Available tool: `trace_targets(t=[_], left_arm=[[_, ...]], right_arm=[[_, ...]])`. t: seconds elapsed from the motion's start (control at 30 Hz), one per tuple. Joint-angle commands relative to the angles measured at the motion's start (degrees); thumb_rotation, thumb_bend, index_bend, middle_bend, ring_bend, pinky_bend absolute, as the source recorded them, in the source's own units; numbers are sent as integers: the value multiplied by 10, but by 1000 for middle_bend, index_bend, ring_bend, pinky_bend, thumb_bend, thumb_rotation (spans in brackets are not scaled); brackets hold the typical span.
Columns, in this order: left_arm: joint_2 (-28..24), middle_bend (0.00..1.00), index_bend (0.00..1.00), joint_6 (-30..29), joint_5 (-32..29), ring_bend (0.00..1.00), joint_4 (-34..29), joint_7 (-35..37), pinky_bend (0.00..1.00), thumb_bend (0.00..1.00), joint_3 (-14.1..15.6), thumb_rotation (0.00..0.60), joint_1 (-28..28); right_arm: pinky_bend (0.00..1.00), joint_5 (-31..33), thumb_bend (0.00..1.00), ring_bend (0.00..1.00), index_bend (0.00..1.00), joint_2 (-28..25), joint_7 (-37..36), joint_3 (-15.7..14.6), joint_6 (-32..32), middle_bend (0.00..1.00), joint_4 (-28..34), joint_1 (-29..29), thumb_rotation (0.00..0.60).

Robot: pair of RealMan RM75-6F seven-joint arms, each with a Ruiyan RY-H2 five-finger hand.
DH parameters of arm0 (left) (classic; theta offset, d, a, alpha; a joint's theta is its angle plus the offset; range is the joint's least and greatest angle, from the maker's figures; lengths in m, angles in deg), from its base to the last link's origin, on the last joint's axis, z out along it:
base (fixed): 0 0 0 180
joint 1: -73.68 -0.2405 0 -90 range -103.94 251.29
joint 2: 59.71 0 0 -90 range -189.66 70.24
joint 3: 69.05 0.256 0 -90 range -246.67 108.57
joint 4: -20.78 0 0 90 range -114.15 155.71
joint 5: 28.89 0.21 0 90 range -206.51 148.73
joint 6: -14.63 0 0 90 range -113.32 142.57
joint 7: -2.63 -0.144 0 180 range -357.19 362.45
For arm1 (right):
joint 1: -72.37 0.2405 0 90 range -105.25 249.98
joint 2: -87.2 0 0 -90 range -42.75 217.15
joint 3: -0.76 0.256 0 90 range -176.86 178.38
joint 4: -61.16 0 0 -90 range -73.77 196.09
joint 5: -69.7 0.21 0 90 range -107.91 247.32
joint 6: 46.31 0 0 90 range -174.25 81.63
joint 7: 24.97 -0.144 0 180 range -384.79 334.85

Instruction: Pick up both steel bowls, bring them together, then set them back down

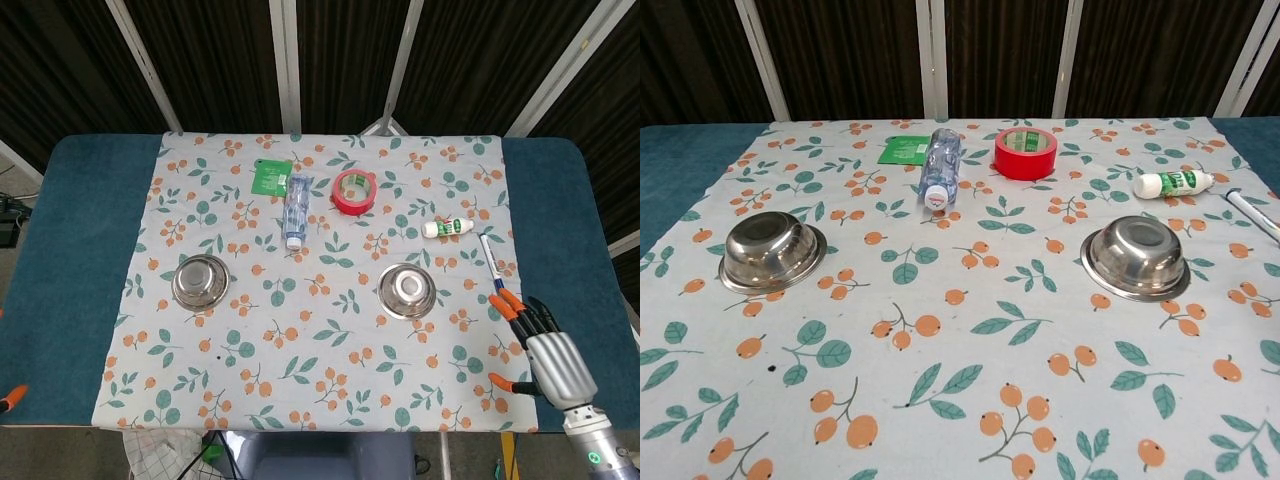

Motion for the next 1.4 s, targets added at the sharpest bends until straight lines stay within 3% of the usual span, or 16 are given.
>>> trace_targets(t=[0.03,0.27,0.47,0.63,1.1,1.4], left_arm=[[1,0,142,3,3,0,0,-4,48,0,1,600,2],[5,0,142,6,10,0,-2,-16,48,0,5,600,3],[4,0,142,2,4,0,-3,-17,48,0,4,600,1],[5,0,142,-5,4,0,-3,-24,48,0,4,600,-4],[12,0,143,-8,-10,0,-6,-48,48,0,1,600,-9],[16,0,144,-2,-18,0,-7,-61,48,0,-1,600,-7]], right_arm=[[0,15,0,125,110,-10,52,19,44,29,50,35,600],[0,122,0,117,110,37,192,72,144,20,105,110,600],[0,237,0,89,110,102,301,109,184,13,84,165,600],[0,326,0,90,110,153,350,131,210,14,43,211,600],[0,441,0,90,116,209,392,130,251,14,-55,276,600],[0,468,0,132,127,230,395,112,266,36,-99,295,600]])
